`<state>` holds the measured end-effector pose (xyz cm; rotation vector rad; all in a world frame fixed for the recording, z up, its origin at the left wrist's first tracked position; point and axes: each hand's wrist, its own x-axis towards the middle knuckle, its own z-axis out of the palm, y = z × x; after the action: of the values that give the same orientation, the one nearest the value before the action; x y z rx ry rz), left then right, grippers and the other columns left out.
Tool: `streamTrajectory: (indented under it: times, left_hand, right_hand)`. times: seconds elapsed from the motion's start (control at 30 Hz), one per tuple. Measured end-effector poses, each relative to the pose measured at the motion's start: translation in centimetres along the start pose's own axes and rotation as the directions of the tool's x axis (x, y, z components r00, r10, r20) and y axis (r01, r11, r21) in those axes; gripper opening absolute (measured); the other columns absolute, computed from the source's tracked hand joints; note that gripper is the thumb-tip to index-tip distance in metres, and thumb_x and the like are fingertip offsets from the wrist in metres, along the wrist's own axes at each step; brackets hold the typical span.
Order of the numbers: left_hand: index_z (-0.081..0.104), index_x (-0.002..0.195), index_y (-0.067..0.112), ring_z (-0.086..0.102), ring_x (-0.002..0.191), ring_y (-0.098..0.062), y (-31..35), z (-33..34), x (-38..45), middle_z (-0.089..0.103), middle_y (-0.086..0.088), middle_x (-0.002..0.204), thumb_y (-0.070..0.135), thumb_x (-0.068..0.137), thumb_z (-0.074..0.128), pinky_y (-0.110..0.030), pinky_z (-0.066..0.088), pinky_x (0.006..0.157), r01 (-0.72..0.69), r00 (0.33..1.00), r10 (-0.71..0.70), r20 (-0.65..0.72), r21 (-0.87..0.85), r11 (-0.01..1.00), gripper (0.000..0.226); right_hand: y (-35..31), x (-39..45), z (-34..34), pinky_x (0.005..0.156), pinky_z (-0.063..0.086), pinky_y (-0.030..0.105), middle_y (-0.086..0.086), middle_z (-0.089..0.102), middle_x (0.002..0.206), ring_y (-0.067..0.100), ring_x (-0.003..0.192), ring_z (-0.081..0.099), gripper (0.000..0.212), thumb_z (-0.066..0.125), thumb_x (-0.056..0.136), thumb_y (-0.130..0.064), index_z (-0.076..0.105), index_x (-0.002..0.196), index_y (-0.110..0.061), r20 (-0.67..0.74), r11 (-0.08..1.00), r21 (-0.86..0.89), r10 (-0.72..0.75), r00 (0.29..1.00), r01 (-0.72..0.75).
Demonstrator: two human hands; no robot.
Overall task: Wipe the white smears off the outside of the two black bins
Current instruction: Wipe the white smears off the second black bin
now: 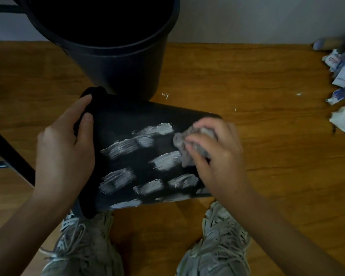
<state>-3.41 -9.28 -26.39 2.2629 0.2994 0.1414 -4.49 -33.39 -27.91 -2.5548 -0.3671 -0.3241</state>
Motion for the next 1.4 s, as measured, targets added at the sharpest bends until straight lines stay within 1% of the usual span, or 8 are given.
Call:
streamTrajectory:
  times: [0.07,0.23,0.43,0.6,0.83,1.0,1.2,1.4]
  left_hand:
    - [0.051,0.137,0.024,0.047,0.062,0.026,-0.1,-0.1,-0.2,0.046,0.055,0.071,0.024,0.102,0.041,0.004,0.036,0.059,-0.007,1.000,0.007,-0.003,0.001,1.000,0.036]
    - [0.050,0.138,0.024,0.046,0.063,0.028,-0.4,0.1,-0.1,0.045,0.057,0.073,0.024,0.103,0.041,0.004,0.035,0.060,-0.013,1.000,0.013,0.003,-0.012,1.000,0.036]
    - [0.050,0.137,0.026,0.049,0.062,0.023,-0.8,0.2,0.1,0.047,0.055,0.073,0.025,0.102,0.041,0.001,0.037,0.058,-0.015,1.000,0.015,-0.013,-0.013,1.000,0.036]
    - [0.049,0.138,0.025,0.047,0.061,0.026,-0.7,0.1,-0.5,0.045,0.055,0.070,0.025,0.103,0.040,0.004,0.035,0.058,-0.017,1.000,0.017,-0.001,-0.017,1.000,0.037]
    - [0.050,0.138,0.022,0.047,0.062,0.026,-1.0,0.1,-0.5,0.045,0.056,0.072,0.023,0.102,0.041,0.005,0.036,0.060,-0.031,1.000,0.031,-0.006,-0.012,0.999,0.036]
    - [0.049,0.138,0.025,0.048,0.066,0.025,-1.2,0.3,-0.5,0.048,0.054,0.074,0.026,0.103,0.039,0.006,0.036,0.061,-0.031,0.999,0.030,-0.017,-0.020,0.999,0.037]
    - [0.048,0.137,0.031,0.049,0.061,0.020,-1.7,0.5,-0.2,0.051,0.049,0.070,0.029,0.102,0.039,0.001,0.037,0.058,-0.040,0.999,0.039,-0.025,-0.028,0.999,0.036]
    - [0.048,0.138,0.029,0.051,0.090,0.026,-2.7,1.0,0.0,0.050,0.054,0.097,0.032,0.102,0.037,0.004,0.038,0.074,-0.061,0.998,0.058,-0.036,-0.120,0.991,0.038]
  right_hand:
    - [0.3,-0.9,-0.3,0.091,0.033,0.012,0.013,0.061,0.109,0.027,0.102,0.053,0.012,0.066,0.088,-0.011,0.073,0.095,-0.004,0.001,0.999,0.010,-0.049,0.999,0.049]
    - [0.4,2.1,0.8,0.090,0.030,0.006,0.009,0.059,0.111,0.026,0.104,0.052,0.021,0.058,0.090,-0.021,0.071,0.098,-0.007,-0.009,0.993,-0.004,0.120,0.993,-0.120]
    - [-0.1,-1.0,0.3,0.091,0.032,0.012,0.013,0.061,0.111,0.028,0.102,0.053,0.014,0.063,0.090,-0.013,0.072,0.096,-0.004,-0.018,1.000,0.011,-0.023,1.000,0.024]
    - [0.1,1.9,1.0,0.084,0.031,0.014,0.009,0.060,0.111,0.028,0.103,0.053,0.021,0.055,0.092,-0.020,0.071,0.099,-0.008,-0.011,0.996,-0.043,0.081,0.997,-0.082]
    - [-0.2,-1.7,0.4,0.089,0.036,0.017,0.013,0.063,0.110,0.030,0.100,0.054,0.015,0.061,0.092,-0.015,0.072,0.095,-0.005,-0.028,0.997,-0.002,-0.072,0.997,0.072]
    - [0.6,2.5,0.4,0.082,0.031,0.015,0.008,0.059,0.110,0.026,0.101,0.053,0.020,0.057,0.090,-0.020,0.071,0.099,-0.008,0.039,0.997,-0.037,0.069,0.997,-0.068]
    - [0.4,-0.5,0.0,0.086,0.032,0.011,0.011,0.061,0.107,0.023,0.099,0.051,0.015,0.062,0.089,-0.015,0.072,0.095,-0.006,-0.016,1.000,-0.004,-0.008,1.000,0.008]
    - [0.5,3.1,0.5,0.077,0.029,0.014,0.007,0.059,0.105,0.024,0.097,0.053,0.013,0.064,0.090,-0.018,0.072,0.096,-0.010,0.041,0.992,-0.054,0.121,0.992,-0.118]
